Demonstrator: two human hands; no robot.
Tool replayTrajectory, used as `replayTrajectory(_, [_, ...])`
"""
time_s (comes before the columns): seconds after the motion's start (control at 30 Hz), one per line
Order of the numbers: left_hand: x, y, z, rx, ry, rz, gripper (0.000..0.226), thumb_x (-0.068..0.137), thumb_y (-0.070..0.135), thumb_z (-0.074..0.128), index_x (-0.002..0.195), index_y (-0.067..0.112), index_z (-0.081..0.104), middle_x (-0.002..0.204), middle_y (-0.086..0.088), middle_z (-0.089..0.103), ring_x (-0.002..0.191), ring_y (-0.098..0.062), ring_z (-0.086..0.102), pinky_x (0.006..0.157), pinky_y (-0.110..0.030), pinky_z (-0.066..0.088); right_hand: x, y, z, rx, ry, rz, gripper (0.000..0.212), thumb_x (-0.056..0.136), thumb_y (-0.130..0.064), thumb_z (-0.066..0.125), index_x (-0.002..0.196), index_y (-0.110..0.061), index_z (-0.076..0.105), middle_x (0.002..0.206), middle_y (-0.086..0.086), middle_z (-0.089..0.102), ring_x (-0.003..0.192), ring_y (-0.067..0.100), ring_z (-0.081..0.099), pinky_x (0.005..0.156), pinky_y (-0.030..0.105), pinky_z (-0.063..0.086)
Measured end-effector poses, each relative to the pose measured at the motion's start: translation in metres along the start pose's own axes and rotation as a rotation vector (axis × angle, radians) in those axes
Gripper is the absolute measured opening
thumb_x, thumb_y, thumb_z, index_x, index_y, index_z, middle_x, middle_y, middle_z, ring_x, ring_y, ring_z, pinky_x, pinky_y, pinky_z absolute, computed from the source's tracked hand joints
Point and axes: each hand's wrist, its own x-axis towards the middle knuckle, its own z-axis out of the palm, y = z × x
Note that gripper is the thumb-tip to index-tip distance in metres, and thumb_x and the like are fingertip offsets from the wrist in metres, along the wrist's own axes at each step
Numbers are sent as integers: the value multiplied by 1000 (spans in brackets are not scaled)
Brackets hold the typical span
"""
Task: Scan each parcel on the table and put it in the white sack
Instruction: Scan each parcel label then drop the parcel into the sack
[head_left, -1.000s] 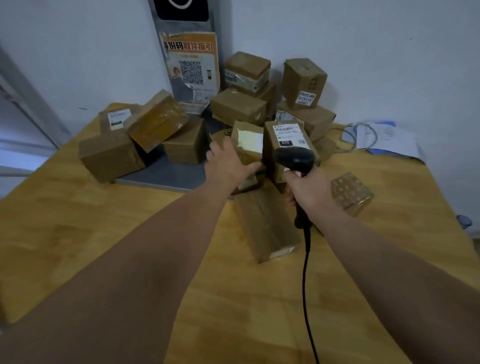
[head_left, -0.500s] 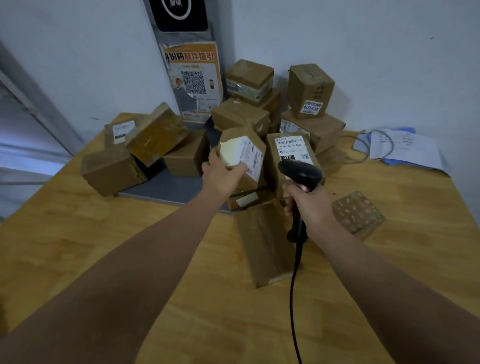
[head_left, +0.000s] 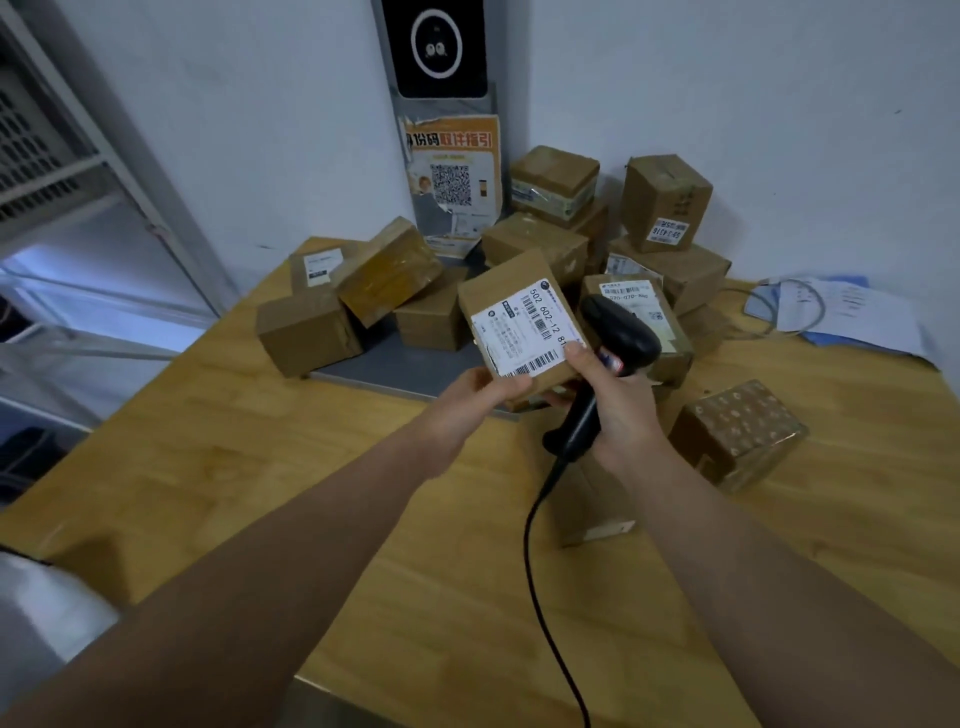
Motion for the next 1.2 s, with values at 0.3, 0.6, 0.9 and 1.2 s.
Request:
replayTrajectory(0.3, [-23,18,-51,187,-54,12,72,81,42,68,144,19,41,132,1,58,120,-15,54,104,-35,41,-15,-41,-5,-487,-183,-20,15,86,-11,70,100,-13,68,86,-3,77,82,11,73,63,20,56])
replayTrajectory(0.6, [-19,-7,-57,190,86,-34,44,85,28,70,123,14,53,119,-2,61,111,-16,58,92,-30,50,-2,-10,5,-591,224,-89,33,88,-28,69,116,-16,57,94,-2,66,84,14,65,70,25,53])
replayTrajectory(0.9, [-16,-52,-56,220,351,4,41,78,27,78,112,15,58,102,3,61,85,-5,56,65,-17,41,-43,22,-6,-828,-99,-55,26,89,-29,67,76,-7,63,54,1,61,47,14,60,50,23,51])
replayTrajectory(1.2, [-9,-60,-51,143,421,1,31,84,23,74,103,19,49,88,12,54,78,1,51,63,-13,37,-48,35,-2,-841,-50,-16,36,89,-33,67,64,-8,62,47,-1,60,45,14,61,52,26,53])
